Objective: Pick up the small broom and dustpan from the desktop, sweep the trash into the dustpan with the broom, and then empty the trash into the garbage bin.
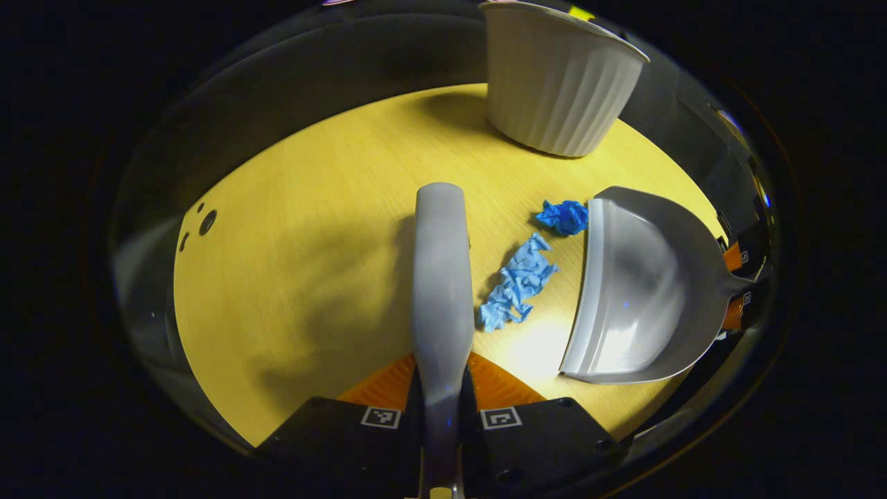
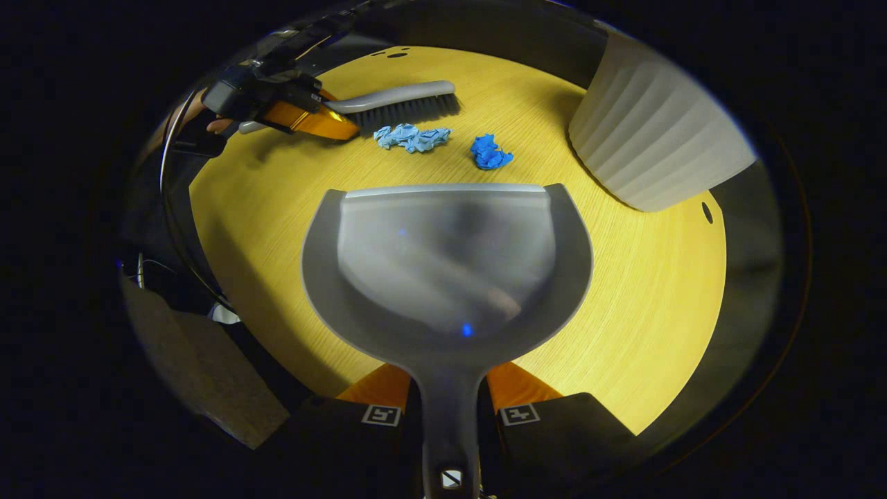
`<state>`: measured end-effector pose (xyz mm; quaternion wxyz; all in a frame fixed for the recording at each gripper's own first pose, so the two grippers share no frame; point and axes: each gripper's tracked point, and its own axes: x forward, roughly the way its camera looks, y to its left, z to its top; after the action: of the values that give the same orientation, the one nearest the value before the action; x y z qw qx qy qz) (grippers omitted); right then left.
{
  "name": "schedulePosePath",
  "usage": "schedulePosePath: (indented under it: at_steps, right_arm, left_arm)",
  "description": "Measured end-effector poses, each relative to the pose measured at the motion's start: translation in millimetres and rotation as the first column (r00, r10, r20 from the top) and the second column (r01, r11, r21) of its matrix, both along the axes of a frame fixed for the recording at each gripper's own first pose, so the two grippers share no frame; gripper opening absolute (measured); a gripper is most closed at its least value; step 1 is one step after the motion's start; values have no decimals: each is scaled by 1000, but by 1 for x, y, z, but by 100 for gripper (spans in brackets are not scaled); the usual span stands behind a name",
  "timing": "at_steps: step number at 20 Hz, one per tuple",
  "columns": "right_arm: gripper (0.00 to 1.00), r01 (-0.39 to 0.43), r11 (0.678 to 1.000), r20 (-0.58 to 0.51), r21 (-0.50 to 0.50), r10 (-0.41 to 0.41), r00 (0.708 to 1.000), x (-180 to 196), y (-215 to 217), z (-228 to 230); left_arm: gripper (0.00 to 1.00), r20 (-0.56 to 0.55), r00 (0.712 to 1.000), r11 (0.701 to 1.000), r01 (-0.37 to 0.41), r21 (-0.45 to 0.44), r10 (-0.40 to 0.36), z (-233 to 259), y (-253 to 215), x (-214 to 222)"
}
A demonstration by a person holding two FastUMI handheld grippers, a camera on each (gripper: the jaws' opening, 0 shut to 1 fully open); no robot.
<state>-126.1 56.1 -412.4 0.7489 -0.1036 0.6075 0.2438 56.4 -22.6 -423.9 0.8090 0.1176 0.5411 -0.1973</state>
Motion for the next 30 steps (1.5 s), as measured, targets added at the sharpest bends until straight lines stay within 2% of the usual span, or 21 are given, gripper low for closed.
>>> schedulePosePath:
  at_steps: [6,10,13,14,15,17,19,20,21,23,24,26,28,30]
  right_arm:
    - [37,13,1000,-1,24,-13,1000,6,4,2]
    - [37,-2,999,18,33,1,1000,3,1,-2]
    - [37,-2,999,41,46,0,999,5,1,-6]
    - [37,4,999,50,48,-6,999,5,1,-7]
    - [37,13,999,63,52,-16,998,5,2,-7]
    - [37,39,997,86,63,-45,995,6,0,-5]
    - [37,76,995,90,59,-81,993,4,-3,4]
    - [37,95,994,79,53,-99,992,1,-4,6]
    - [37,120,992,70,42,-123,990,2,-2,10]
    - [37,181,983,55,33,-183,982,1,-3,25]
    - [37,214,976,52,36,-215,975,2,-6,35]
    - [37,281,960,40,9,-281,959,-2,-19,61]
    - [37,329,944,41,-36,-327,944,1,-34,83]
    - [37,388,921,48,-36,-386,921,4,-49,111]
  left_arm:
    - [28,-10,989,986,146,-85,-147,1,-40,-3]
    - [27,-32,971,958,230,-169,-239,4,-70,-20]
    - [30,-44,964,942,247,-228,-264,12,-81,-30]
    - [24,-43,963,939,249,-236,-266,15,-83,-33]
    - [24,-38,964,939,249,-236,-265,18,-82,-34]
    - [28,-17,971,944,230,-235,-240,24,-76,-35]
    - [28,24,984,956,179,-234,-178,31,-67,-31]
    - [31,44,989,962,145,-233,-139,36,-57,-27]
    - [28,61,993,969,114,-221,-103,41,-42,-22]
    - [31,84,995,975,65,-212,-48,54,-14,-12]
    - [28,93,995,975,38,-218,-18,62,3,-9]
    - [27,91,996,976,-3,-219,24,66,33,-11]
    - [31,82,995,976,-32,-217,51,54,44,-12]
    - [28,70,995,975,-51,-216,68,37,53,-6]
